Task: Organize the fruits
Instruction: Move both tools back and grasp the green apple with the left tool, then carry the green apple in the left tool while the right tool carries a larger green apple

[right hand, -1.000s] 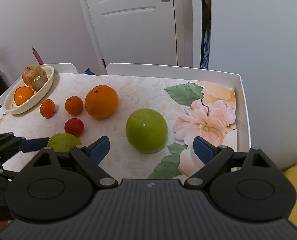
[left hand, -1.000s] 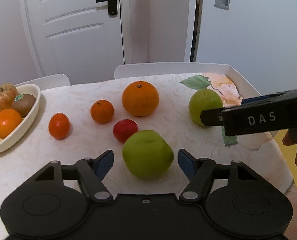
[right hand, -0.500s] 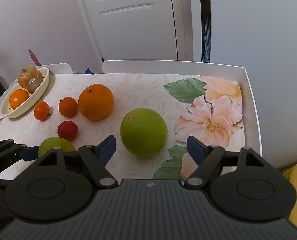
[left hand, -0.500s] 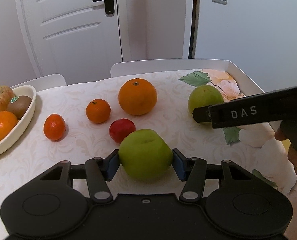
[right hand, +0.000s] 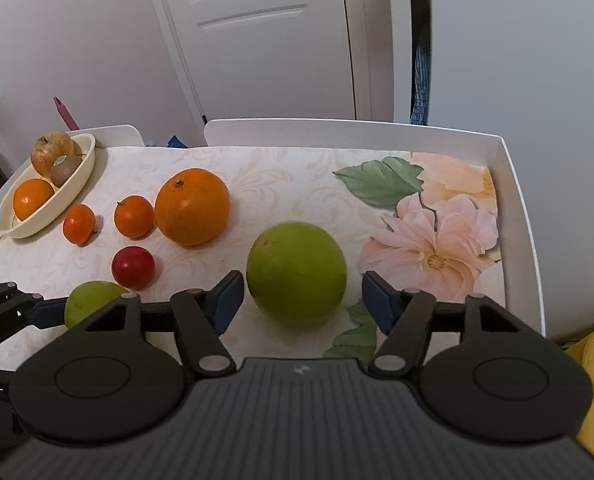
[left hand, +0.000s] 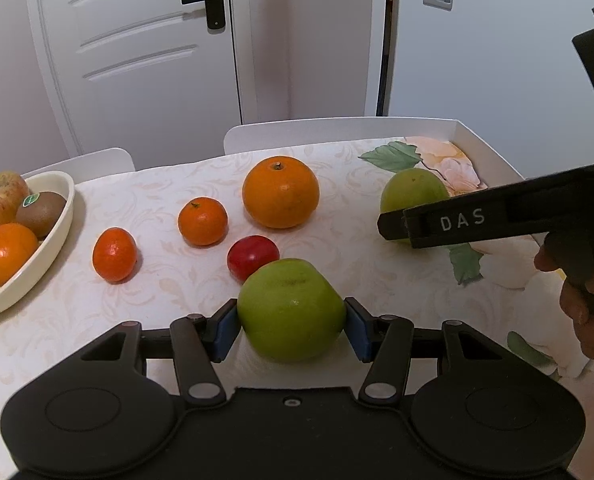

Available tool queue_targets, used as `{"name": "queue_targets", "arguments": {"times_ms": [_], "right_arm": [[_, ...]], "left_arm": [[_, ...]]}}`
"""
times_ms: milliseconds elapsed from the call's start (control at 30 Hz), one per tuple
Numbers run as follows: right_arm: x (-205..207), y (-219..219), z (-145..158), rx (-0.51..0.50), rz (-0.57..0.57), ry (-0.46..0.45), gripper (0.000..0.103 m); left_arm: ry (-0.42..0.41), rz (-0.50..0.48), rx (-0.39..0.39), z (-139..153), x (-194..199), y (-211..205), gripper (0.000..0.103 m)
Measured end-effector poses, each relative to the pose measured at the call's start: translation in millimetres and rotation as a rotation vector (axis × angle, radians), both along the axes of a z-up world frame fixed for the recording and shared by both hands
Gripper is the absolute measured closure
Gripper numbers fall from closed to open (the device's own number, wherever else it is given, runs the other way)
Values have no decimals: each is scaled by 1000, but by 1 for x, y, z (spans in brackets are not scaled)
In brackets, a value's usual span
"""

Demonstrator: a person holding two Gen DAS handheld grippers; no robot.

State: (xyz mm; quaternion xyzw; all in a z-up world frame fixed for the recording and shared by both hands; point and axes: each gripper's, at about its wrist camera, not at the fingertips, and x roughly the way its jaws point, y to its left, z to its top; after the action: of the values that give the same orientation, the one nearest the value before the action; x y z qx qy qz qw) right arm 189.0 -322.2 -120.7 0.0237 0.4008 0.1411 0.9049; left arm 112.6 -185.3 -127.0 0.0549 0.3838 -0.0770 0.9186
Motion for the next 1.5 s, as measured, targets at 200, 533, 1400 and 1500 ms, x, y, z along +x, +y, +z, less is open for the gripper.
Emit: {"name": "queue_targets", "arguments": {"times_ms": [200,533,1400,1500], "right_arm": [[-2,6,2,-20,-3,3,35],[-23,16,23,-18,-52,-2,36],[-50,140,100,-11,-99,-45,36],[-48,164,100,3,-86,-41,36]], "left_arm": [[-8,-15,-4,3,0,4,44],[-33,-65,-24,21,-4,14,44],[-106,-32,-95,92,-19,153,44],[-107,-12,-92,95,-17,180,44]]}}
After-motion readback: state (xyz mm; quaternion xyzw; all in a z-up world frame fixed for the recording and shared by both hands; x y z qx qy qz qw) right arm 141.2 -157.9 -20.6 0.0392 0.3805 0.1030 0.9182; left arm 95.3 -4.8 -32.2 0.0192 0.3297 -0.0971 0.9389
